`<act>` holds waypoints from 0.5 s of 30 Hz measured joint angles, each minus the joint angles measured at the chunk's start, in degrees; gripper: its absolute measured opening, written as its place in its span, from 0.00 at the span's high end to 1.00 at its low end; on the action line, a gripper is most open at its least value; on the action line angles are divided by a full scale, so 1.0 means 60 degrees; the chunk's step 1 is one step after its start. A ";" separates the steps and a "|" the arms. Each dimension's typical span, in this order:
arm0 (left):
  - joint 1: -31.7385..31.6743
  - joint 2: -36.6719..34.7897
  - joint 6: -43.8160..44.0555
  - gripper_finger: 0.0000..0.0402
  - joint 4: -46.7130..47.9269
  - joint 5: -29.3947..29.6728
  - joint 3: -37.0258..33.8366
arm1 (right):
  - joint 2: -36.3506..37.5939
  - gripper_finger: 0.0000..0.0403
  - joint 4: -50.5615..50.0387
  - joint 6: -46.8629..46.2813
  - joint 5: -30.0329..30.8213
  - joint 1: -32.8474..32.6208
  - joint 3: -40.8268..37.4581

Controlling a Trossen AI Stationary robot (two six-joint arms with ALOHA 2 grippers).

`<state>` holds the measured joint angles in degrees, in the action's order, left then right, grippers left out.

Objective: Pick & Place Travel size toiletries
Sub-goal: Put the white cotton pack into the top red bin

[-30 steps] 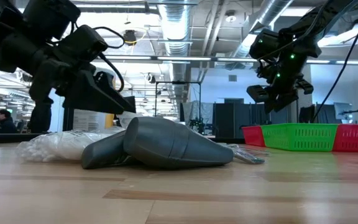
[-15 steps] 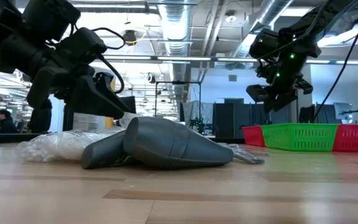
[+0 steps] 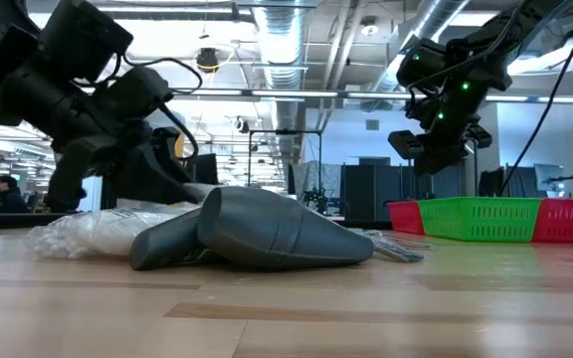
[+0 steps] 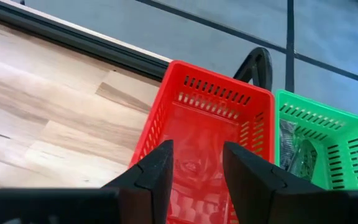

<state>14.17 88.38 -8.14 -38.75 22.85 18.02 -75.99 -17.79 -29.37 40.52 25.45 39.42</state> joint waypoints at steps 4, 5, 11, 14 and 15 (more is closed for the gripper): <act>0.0000 -0.0155 0.0218 0.84 -0.0066 0.0252 -0.0001 | 0.0000 0.68 0.0001 0.0002 0.0000 0.0004 0.0000; 0.0000 -0.0201 0.0218 0.88 -0.0135 0.0276 0.0003 | 0.0000 0.68 0.0001 0.0002 -0.0002 0.0004 0.0000; 0.0000 -0.0525 0.0237 0.99 -0.0204 0.0273 0.0003 | 0.0000 0.68 0.0014 0.0196 -0.0002 0.0004 0.0000; 0.0000 -0.0767 0.0254 1.00 -0.0215 0.0269 0.0003 | 0.0000 0.68 0.0012 0.0247 -0.0014 0.0007 0.0000; 0.0000 -0.0862 0.0254 1.00 -0.0213 0.0269 0.0003 | 0.0000 0.68 0.0012 0.0249 -0.0020 0.0007 0.0000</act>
<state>14.17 83.21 -6.61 -40.03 24.47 18.04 -75.99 -17.72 -27.88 40.40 25.50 39.42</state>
